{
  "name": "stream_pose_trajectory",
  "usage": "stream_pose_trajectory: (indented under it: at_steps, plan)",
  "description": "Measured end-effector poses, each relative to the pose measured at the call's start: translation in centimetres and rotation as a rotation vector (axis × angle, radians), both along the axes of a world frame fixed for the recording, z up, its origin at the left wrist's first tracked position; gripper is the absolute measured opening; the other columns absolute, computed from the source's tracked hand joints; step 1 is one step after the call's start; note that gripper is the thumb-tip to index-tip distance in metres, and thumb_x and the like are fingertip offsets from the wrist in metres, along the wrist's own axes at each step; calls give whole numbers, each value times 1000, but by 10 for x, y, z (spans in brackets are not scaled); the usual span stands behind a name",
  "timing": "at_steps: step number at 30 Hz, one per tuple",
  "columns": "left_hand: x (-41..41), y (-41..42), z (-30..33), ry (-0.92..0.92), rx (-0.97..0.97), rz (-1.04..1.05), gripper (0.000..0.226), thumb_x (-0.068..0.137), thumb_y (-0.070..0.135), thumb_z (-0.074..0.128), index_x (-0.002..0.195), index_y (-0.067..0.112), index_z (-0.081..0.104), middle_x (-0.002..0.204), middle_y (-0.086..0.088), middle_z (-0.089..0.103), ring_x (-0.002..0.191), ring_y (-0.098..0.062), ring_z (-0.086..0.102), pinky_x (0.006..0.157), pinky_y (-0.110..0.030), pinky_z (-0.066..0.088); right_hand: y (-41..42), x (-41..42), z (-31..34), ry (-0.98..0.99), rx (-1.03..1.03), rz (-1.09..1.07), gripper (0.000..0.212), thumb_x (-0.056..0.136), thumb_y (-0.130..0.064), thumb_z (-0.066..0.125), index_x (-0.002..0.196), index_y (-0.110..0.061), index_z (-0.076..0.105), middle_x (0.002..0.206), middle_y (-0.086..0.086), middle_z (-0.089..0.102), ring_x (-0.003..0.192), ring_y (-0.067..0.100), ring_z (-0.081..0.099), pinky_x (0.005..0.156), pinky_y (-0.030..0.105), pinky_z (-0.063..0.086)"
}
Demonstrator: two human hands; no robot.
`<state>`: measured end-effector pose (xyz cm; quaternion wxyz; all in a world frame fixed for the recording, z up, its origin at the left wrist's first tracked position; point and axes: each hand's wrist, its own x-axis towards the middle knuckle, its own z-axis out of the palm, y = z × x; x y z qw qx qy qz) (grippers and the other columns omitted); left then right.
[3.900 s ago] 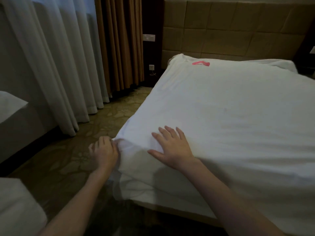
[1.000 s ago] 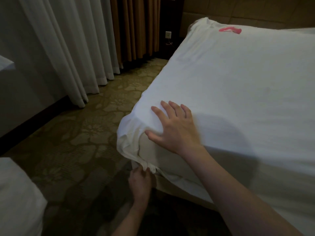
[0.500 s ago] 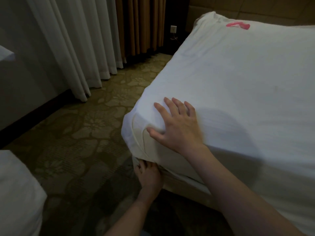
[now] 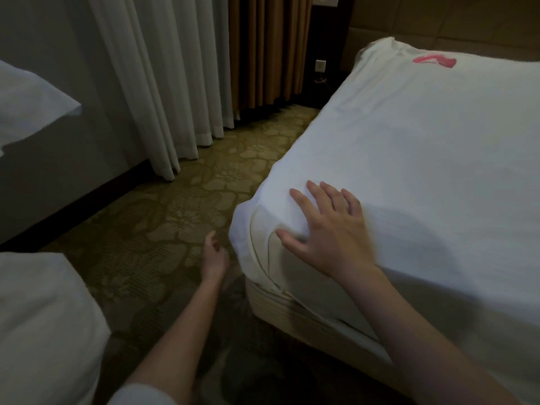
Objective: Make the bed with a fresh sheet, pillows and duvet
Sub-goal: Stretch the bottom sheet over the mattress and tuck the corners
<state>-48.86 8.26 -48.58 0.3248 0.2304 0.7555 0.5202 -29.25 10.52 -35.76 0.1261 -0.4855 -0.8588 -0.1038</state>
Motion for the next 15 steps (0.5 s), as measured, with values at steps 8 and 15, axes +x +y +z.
stream_pose_trajectory:
  at_steps: [8, 15]
  plan:
    - [-4, 28, -1, 60, -139, -494, 14, 93, 19, 57, 103, 13, 65, 98, -4, 64, 99, -21, 60, 82, -32, 48, 0, 2, 0, 0, 9, 6, 76, 83, -74, 27, 144, -30, 37, 151, 6, 37, 140, 28, 32, 113, 52, 23]
    - [8, 7, -26, 321, 5, -375, 13, 92, 16, 58, 82, 16, 66, 79, -1, 70, 77, -15, 67, 72, -37, 57, 0, 1, 0, -9, 22, 1, 76, 83, -73, 30, 144, -29, 40, 149, 7, 40, 138, 28, 35, 112, 51, 25]
